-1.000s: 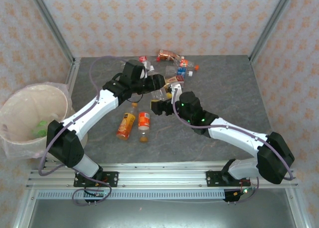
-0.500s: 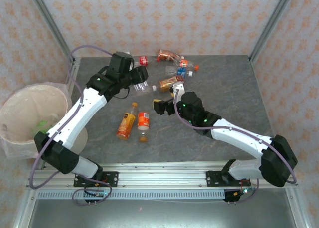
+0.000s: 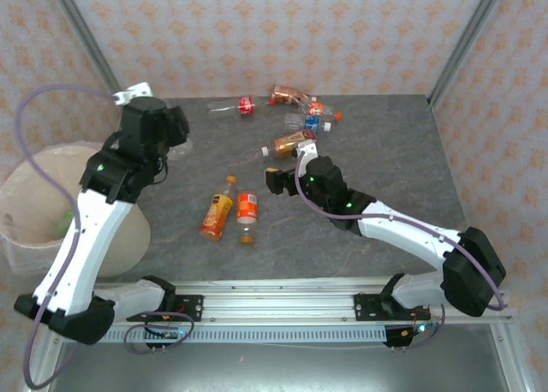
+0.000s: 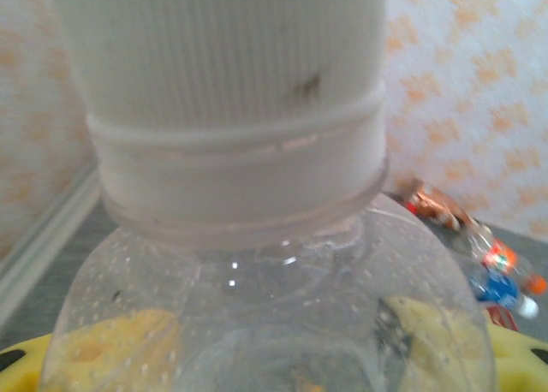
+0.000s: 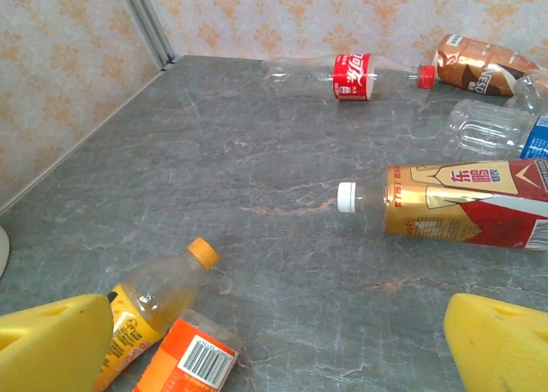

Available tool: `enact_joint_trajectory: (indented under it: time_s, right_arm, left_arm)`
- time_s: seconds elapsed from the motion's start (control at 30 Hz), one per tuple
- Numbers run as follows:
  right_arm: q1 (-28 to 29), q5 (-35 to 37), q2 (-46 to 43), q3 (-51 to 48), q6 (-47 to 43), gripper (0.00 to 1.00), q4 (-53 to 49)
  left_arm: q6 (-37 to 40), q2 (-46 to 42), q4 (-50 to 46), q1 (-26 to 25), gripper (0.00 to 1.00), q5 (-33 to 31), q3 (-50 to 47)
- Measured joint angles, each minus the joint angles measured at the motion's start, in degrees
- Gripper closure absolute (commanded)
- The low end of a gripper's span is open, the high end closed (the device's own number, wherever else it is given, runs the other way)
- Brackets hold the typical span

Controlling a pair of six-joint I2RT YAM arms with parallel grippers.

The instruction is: Put the plastic bottles in the bin

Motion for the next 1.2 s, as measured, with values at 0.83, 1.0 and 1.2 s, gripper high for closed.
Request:
enact_joint_trajectory:
  time_s: [0.83,1.0,1.2]
  right_arm:
    - [0.0,2.5,0.1,0.4,2.4,0.01,-2.8]
    - [0.0,2.8,0.1,0.4,2.9,0.01,-2.8]
    - [0.0,2.8,0.0,0.4,3.3,0.01,-2.9]
  left_arm:
    - [-16.1,-13.5,6.5,53.5,0.44,14.5,-16.8]
    - [-23.0,-13.7,11.4,61.9,0.42,21.5,-21.9]
    - [-29.3,-13.7,14.3,68.3,0.4,27.6,-27.6]
